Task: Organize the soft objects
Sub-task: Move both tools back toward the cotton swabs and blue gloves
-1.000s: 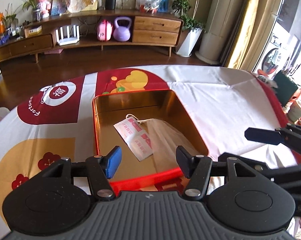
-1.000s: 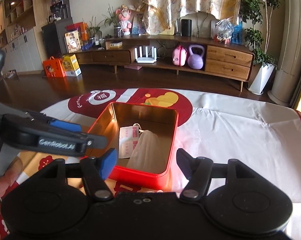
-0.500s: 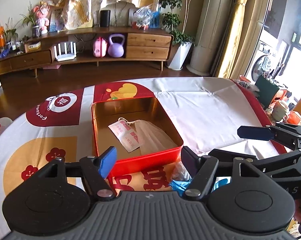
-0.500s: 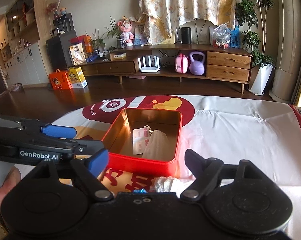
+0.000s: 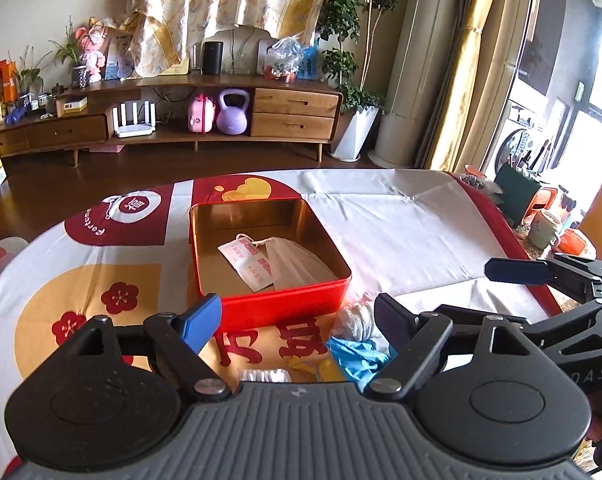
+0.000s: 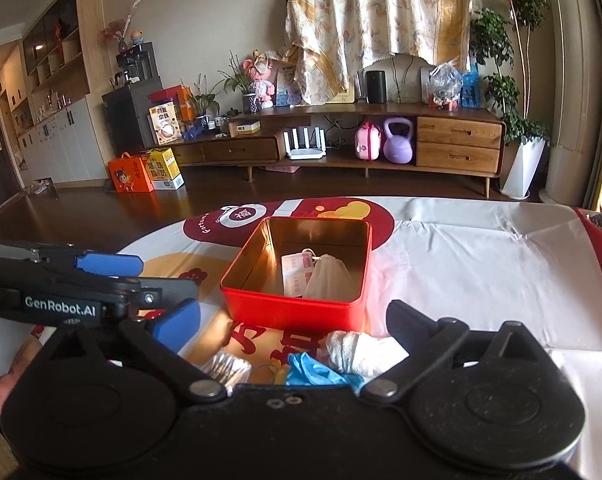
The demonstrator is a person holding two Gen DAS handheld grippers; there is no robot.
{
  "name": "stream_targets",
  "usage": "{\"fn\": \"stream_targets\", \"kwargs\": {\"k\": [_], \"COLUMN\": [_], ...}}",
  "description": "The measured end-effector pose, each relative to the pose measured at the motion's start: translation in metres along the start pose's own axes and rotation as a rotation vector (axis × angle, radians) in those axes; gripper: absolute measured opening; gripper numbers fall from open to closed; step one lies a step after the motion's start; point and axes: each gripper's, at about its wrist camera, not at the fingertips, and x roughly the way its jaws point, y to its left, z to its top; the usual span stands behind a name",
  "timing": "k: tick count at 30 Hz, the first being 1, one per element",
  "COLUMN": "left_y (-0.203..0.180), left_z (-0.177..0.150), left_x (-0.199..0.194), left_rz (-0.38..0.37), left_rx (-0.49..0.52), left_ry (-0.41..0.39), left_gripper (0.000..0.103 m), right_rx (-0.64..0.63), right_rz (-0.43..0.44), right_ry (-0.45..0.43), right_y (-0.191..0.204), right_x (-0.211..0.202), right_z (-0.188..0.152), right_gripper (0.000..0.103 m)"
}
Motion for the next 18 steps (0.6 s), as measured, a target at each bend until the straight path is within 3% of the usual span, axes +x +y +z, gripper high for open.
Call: {"fn": "stream_targets", "kwargs": {"k": [6, 10, 18], "left_y": [-0.001, -0.002, -0.004], "left_z": [-0.02, -0.033, -0.059], "left_x": [-0.007, -0.009, -0.003], "left_rz": [0.007, -0.013, 0.001], "left_rx": [-0.008, -0.015, -0.026], "left_ry": [-0.012, -0.038, -0.062], "left_gripper": [0.089, 0.1, 0.101], "right_rx": [-0.001, 0.006, -0.022], "right_rz": [-0.009, -0.014, -0.024], "right_ry": [-0.008, -0.006, 0.023], "right_y": [-0.002, -0.005, -0.004], "right_x": [-0.01, -0.011, -0.008], "right_z": [-0.018, -0.028, -0.055], "right_gripper": [0.103, 0.103, 0.102]}}
